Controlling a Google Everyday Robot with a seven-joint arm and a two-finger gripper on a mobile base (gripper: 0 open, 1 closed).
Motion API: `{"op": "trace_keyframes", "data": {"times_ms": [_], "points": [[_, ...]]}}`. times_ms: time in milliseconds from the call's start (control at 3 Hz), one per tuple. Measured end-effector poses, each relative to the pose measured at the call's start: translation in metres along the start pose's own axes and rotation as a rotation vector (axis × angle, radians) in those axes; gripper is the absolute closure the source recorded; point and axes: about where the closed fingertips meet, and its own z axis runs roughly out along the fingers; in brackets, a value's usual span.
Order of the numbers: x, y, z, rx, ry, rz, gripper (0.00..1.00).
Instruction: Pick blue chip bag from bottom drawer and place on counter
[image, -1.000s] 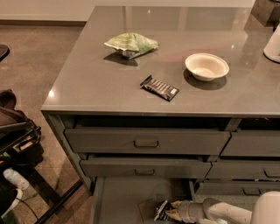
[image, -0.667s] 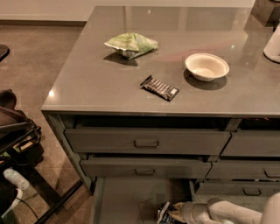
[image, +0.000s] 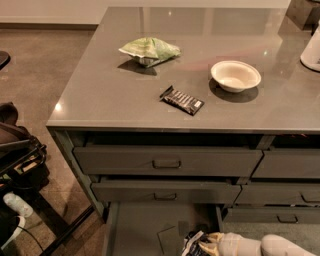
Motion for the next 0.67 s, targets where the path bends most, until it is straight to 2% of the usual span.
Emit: {"op": "trace_keyframes", "data": {"times_ms": [333, 667], "points": [[-0.079, 0.045, -0.058, 0.028, -0.081, -0.073, 1.00], [-0.106, 0.042, -0.091, 0.095, -0.078, -0.125, 1.00]]}}
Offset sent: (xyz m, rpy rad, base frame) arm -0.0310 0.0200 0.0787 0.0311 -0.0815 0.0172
